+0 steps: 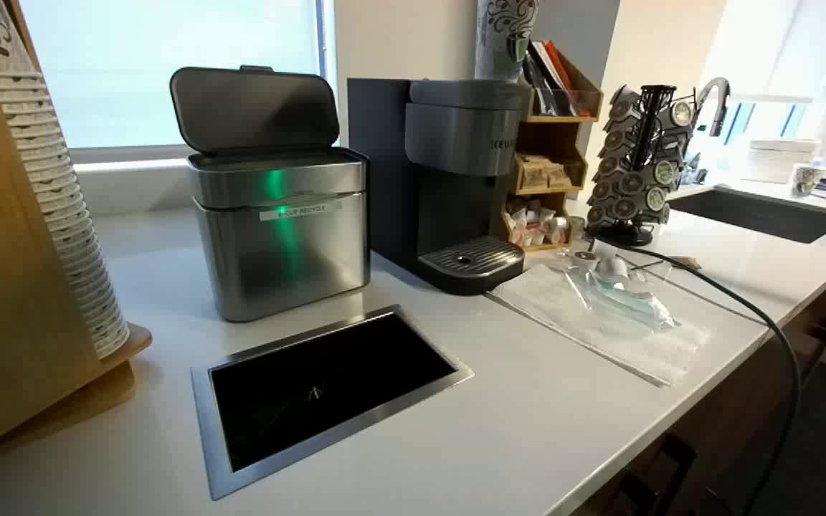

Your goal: Move the object to the right

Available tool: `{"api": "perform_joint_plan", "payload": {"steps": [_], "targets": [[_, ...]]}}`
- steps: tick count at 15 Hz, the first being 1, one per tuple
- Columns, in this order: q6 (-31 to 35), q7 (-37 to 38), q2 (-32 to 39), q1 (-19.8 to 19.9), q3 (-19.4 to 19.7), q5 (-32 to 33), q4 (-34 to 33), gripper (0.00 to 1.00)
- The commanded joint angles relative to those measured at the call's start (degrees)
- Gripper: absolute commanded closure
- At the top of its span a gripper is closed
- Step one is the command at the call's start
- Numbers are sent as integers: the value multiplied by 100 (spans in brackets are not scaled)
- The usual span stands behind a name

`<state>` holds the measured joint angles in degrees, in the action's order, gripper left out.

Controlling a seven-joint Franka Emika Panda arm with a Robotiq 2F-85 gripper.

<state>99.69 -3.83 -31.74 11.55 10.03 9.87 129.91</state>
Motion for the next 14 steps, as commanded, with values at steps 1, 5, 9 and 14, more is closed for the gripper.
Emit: {"api": "perform_joint_plan", "payload": {"steps": [1, 5, 9, 14], "targets": [[-22, 9, 5, -32, 25, 11, -21, 0], [-22, 10, 5, -32, 25, 11, -21, 0], [1197, 787, 715, 140, 10, 91, -219, 0], [1860, 2212, 1722, 509, -262, 860, -731, 0]]}}
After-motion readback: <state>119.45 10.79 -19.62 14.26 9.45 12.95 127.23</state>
